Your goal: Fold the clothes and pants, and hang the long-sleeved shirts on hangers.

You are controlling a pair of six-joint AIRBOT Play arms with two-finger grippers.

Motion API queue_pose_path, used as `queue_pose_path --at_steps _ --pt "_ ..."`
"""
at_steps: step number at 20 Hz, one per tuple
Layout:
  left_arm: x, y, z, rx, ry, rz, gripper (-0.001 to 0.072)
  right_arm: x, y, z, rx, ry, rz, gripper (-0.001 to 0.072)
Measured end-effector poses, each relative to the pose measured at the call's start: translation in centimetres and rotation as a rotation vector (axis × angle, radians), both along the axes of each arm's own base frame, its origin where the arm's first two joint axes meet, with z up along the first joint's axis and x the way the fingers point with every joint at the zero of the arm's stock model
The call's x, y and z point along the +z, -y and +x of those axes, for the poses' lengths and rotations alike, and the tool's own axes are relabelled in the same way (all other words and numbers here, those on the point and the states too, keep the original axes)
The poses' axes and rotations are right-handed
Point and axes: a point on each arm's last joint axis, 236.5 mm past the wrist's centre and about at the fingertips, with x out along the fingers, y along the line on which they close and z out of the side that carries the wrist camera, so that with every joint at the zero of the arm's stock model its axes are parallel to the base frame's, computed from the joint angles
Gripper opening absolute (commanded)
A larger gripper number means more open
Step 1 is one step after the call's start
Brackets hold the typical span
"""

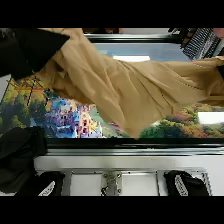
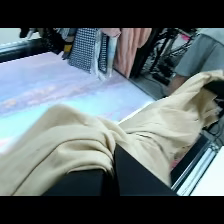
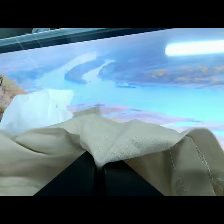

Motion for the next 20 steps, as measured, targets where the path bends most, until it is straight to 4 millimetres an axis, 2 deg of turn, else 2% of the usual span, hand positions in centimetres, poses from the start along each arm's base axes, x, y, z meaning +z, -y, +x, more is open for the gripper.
queue_pose_path --at_steps 3,6,8,9,10,11,12,13,15,16,18,20 --pt "-4.6 -0.1 0.7 0.045 -0.102 0.04 0.0014 -2.0 0.1 0.9 -0.001 -0.099 0.046 0.0013" --pt "-11.9 0.6 3.6 0.068 -0.266 0.102 0.0014 -5.7 0.8 3.4 -0.001 -0.241 0.08 0.0013" --pt "-16.9 1.2 6.4 0.093 -0.37 0.129 0.0014 -9.0 1.8 6.2 -0.015 -0.34 0.105 0.0015" --pt "-19.1 1.6 8.1 0.111 -0.41 0.135 0.0014 -10.5 2.5 7.8 -0.032 -0.373 0.118 0.0124" --pt "-20.9 1.8 9.9 0.132 -0.434 0.139 0.0073 -12.1 3.3 9.8 -0.054 -0.397 0.132 0.0494" --pt "-22.8 2.0 12.0 0.157 -0.457 0.145 0.0495 -13.6 4.3 11.9 -0.079 -0.41 0.146 0.0696" --pt "-24.3 2.1 14.0 0.181 -0.471 0.146 0.072 -14.9 5.0 13.5 -0.097 -0.424 0.162 0.0693" --pt "-25.6 2.0 16.1 0.206 -0.488 0.142 0.0675 -16.0 5.4 15.0 -0.104 -0.43 0.184 0.0693" --pt "-27.3 1.0 19.6 0.248 -0.52 0.14 0.0674 -16.9 5.8 16.7 -0.097 -0.42 0.197 0.0678" --pt "-28.1 0.0 20.9 0.269 -0.546 0.142 0.0674 -16.8 6.0 17.2 -0.094 -0.405 0.19 0.06" --pt "-29.4 -2.7 22.4 0.302 -0.605 0.158 0.0674 -16.2 5.9 17.0 -0.069 -0.38 0.154 0.0573" --pt "-31.2 -5.7 22.4 0.333 -0.68 0.175 0.0674 -15.7 4.2 15.6 -0.007 -0.384 0.101 0.0572"
